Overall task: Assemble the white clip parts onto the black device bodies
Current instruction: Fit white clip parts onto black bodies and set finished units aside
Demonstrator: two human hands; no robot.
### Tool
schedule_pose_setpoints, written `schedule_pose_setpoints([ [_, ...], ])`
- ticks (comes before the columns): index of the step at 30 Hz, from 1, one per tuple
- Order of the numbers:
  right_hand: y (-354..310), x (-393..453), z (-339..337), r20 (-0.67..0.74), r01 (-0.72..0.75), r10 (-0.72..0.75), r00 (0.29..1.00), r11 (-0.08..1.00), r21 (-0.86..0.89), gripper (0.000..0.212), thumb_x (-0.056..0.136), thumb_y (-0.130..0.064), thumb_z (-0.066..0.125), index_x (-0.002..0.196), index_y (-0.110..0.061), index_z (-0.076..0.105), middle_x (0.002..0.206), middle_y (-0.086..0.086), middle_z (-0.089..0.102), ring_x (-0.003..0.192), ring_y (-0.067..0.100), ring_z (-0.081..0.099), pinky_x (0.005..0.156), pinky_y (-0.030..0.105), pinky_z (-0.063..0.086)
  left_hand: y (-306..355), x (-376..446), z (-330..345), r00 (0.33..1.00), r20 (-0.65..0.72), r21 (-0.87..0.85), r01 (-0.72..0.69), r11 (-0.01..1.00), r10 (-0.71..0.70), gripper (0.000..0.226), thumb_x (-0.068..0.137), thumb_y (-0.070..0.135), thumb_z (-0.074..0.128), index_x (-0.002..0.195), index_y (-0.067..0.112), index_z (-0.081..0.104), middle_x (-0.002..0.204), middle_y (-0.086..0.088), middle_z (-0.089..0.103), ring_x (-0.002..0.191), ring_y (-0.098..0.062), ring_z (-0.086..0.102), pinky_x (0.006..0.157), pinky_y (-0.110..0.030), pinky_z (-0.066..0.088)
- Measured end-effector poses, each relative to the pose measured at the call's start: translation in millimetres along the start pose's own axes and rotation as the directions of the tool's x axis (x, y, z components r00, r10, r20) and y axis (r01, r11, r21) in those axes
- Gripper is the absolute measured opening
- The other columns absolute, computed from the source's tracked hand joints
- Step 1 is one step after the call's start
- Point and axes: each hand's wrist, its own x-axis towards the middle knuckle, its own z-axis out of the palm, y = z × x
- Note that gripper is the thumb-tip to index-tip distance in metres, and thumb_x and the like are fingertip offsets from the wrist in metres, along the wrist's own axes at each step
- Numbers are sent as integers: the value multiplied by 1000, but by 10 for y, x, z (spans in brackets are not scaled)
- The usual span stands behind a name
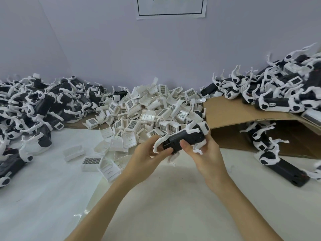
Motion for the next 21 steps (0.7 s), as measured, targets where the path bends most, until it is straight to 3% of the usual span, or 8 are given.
schedule_pose_setpoints([
  [3,21,17,-57,41,174,-170,985,931,-320,43,79,-24,91,114,-32,67,112,-11,72,109,9,67,90,20,54,-40,-2,-116,994,86,323,-95,942,70,68,90,42,81,150,33,49,133,22,64,121,1,61,101,-27,51],
  [5,81,9,-60,98,290,-282,954,795,-533,42,79,-20,91,116,-26,70,113,-6,65,107,11,58,90,11,45,-12,-22,-143,980,169,265,-147,953,105,86,86,45,85,157,39,38,145,23,57,132,-4,56,106,-27,49],
  [7,136,-10,-41,152,311,-277,949,734,-604,49,80,-15,89,126,-20,71,115,-4,61,111,8,50,91,3,37,1,-48,-99,972,186,144,-172,974,144,84,87,39,87,156,37,39,142,19,60,131,-12,60,107,-31,51],
  [11,159,-49,-4,199,289,-212,957,774,-564,57,84,-4,84,136,-20,66,121,-5,59,119,13,54,100,17,43,56,-64,-49,976,195,-93,-85,992,102,74,88,35,83,151,27,45,134,6,68,124,-22,68,107,-39,54],
  [13,149,-54,7,231,338,-249,941,743,-578,57,85,-6,84,137,-18,66,121,-1,58,118,17,55,101,25,46,79,-61,-27,986,150,-204,-44,978,75,54,96,40,71,143,19,56,129,-2,70,122,-27,69,102,-36,56],
  [15,139,-69,24,251,371,-274,928,719,-587,55,85,-8,84,136,-17,66,121,0,58,118,17,55,102,22,46,93,-56,22,998,64,-353,7,935,17,42,110,47,53,132,15,68,123,-9,75,117,-30,72,95,-31,58],
  [17,128,-92,52,250,359,-260,933,732,-578,56,86,-9,84,137,-23,66,123,-1,57,121,14,56,104,18,45,107,-43,52,994,57,-533,113,838,-98,49,110,50,45,126,14,74,123,-16,75,118,-34,72,93,-31,60],
  [21,67,-104,99,274,112,-8,962,925,-363,46,97,-47,69,141,-50,56,142,-23,50,139,-5,44,110,13,38,64,-10,5,962,81,-716,237,657,-259,64,105,62,45,124,9,77,127,-22,74,122,-34,71,90,-32,62],
])
